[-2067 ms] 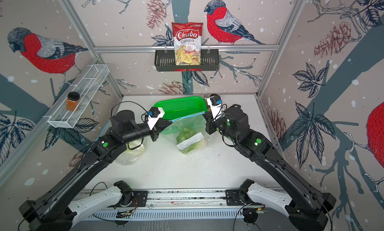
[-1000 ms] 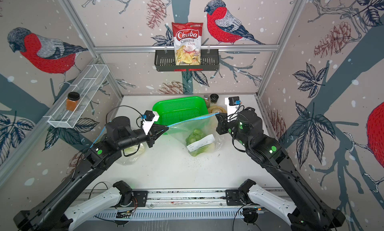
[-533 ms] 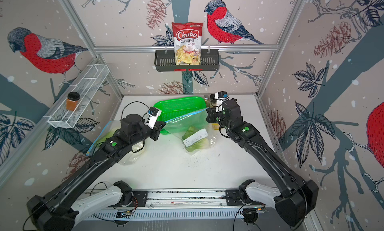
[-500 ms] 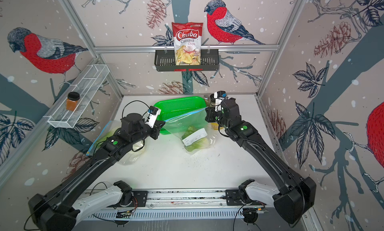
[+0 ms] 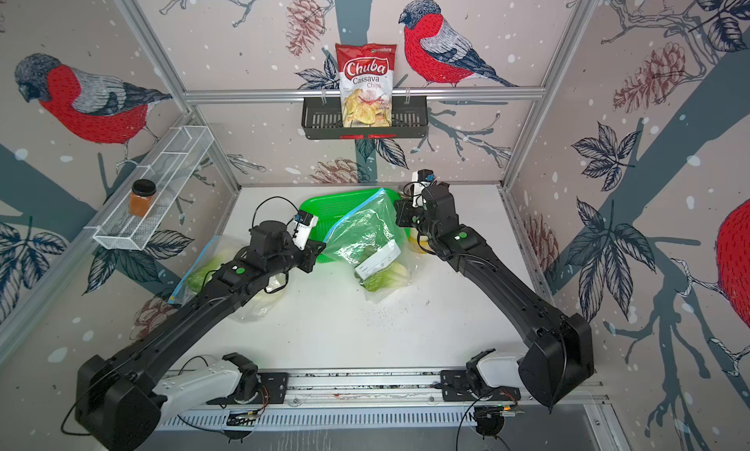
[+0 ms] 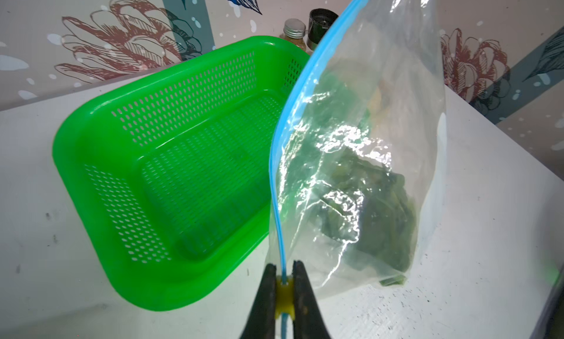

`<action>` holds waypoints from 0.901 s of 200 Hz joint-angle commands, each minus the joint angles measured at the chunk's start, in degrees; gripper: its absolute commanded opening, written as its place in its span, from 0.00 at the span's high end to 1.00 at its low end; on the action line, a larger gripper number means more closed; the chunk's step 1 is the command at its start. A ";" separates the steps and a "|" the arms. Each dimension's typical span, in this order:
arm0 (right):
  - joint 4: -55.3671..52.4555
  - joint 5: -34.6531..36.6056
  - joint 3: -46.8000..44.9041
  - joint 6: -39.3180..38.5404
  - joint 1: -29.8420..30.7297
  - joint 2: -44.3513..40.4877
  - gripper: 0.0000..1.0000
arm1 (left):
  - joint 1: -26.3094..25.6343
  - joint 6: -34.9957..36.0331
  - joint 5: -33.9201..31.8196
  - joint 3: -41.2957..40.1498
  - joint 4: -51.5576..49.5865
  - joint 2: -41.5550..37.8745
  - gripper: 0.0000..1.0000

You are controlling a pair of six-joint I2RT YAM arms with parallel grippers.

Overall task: Put the chinese cabbages into a zipper bag and zip it
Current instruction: Place the zipper food storage bag at the center of the board, then reset both arms

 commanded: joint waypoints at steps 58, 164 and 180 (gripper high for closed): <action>-0.69 4.82 -6.01 0.77 -7.44 -6.34 0.24 | -0.09 -13.17 -8.17 -7.93 2.35 -10.14 0.65; 19.55 33.19 -36.35 0.63 -34.08 -15.40 0.00 | 16.23 -10.07 -52.97 -17.22 27.79 -2.58 0.04; 26.62 33.42 -40.95 -0.43 -34.78 -13.43 0.00 | 19.14 -9.43 -50.46 -22.45 35.71 -0.59 0.04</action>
